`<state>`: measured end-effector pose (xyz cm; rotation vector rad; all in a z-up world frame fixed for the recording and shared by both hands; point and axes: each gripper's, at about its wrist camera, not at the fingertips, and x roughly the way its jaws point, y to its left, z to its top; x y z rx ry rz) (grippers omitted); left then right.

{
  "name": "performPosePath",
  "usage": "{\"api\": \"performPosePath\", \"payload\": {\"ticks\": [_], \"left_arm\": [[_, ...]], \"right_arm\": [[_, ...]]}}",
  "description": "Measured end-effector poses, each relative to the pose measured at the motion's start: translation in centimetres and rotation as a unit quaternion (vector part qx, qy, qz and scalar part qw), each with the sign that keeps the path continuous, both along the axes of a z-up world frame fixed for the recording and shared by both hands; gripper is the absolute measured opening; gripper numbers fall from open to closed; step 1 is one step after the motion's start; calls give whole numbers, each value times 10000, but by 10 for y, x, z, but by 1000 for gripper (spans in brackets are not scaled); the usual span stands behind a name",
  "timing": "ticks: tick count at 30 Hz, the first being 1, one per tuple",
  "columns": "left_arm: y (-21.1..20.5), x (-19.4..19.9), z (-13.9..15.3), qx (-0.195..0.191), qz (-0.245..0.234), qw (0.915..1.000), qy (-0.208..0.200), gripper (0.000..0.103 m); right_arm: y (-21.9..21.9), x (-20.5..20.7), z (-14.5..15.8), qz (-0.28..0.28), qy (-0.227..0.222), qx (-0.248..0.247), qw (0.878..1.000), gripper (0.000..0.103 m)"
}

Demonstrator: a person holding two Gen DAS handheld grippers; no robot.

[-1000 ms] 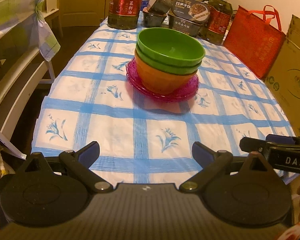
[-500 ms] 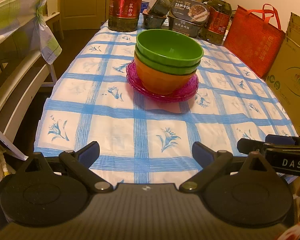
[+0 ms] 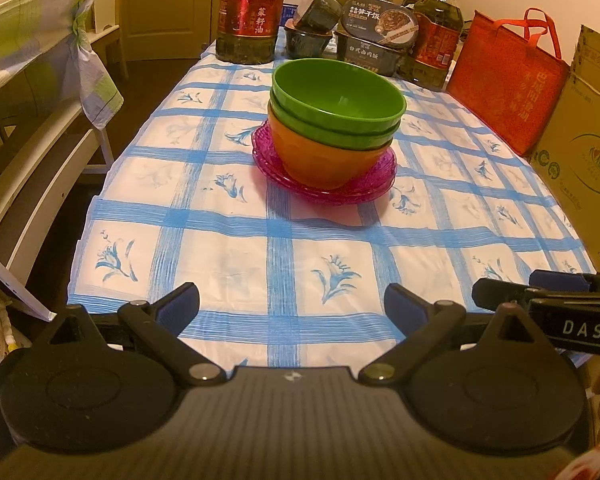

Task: Organize plates and bowls

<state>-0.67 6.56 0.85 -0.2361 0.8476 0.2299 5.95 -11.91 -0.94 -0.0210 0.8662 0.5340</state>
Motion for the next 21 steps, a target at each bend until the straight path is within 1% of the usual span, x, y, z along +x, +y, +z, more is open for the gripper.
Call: {"api": "performPosePath", "payload": {"ticks": [21], "left_arm": [[-2,1,-1,15,-25,10000,-11,98]], "right_arm": [[0,-2,0,0,-5,-11,10000,79]]}}
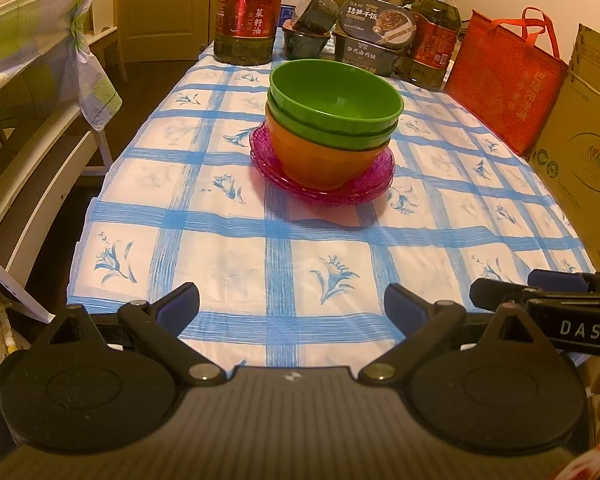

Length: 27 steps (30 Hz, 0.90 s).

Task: Organize plates and bowls

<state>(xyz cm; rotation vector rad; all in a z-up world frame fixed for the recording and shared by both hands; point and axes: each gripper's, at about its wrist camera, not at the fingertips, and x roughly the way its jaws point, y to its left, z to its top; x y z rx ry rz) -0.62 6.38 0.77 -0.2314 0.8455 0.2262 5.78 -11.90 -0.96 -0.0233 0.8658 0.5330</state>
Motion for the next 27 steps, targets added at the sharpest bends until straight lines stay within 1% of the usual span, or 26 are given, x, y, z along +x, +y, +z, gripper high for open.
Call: {"api": "performPosePath", "payload": {"ticks": [27], "left_arm": [[-2,0,0,-5,-15,10000,6,98]], "right_arm": [[-3,3,-2,-14,35,-13,10000,79]]}}
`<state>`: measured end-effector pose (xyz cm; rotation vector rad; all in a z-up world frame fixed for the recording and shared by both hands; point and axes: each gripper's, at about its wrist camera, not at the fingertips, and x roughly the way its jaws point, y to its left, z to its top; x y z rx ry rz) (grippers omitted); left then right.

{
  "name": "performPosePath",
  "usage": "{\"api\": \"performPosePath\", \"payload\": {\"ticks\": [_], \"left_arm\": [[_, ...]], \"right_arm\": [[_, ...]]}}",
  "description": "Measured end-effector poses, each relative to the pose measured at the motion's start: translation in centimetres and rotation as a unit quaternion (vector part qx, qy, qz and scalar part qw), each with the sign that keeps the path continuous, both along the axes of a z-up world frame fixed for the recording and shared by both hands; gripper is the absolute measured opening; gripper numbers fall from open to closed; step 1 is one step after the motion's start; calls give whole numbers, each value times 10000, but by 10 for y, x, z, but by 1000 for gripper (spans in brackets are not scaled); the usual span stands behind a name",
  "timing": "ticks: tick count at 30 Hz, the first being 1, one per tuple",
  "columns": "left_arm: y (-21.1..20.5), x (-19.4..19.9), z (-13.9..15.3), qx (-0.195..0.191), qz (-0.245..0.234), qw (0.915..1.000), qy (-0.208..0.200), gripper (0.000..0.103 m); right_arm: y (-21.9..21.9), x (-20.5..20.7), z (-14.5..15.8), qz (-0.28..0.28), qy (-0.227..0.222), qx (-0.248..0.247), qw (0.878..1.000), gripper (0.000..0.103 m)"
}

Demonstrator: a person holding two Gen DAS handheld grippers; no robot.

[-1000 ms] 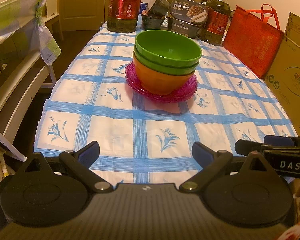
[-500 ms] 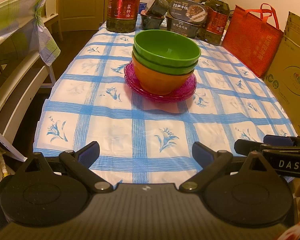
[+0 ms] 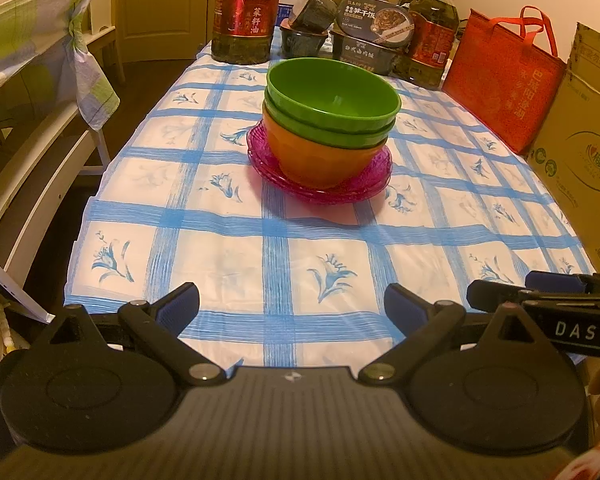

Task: Organize plates and bowls

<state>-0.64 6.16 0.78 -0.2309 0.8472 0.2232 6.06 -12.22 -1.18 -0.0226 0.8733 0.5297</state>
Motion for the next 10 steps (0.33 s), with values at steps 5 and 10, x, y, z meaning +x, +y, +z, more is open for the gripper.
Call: {"api": "performPosePath", "payload": {"ticks": [5,10], "left_arm": [[-1,0,0,8,-8,10000,-12,98],[-3,0,-2,4,-8,10000,-38,99]], "right_arm": [[0,0,0,-3,-3,1,10000,79],[1,0,0,1,-2,-5,10000,79]]}}
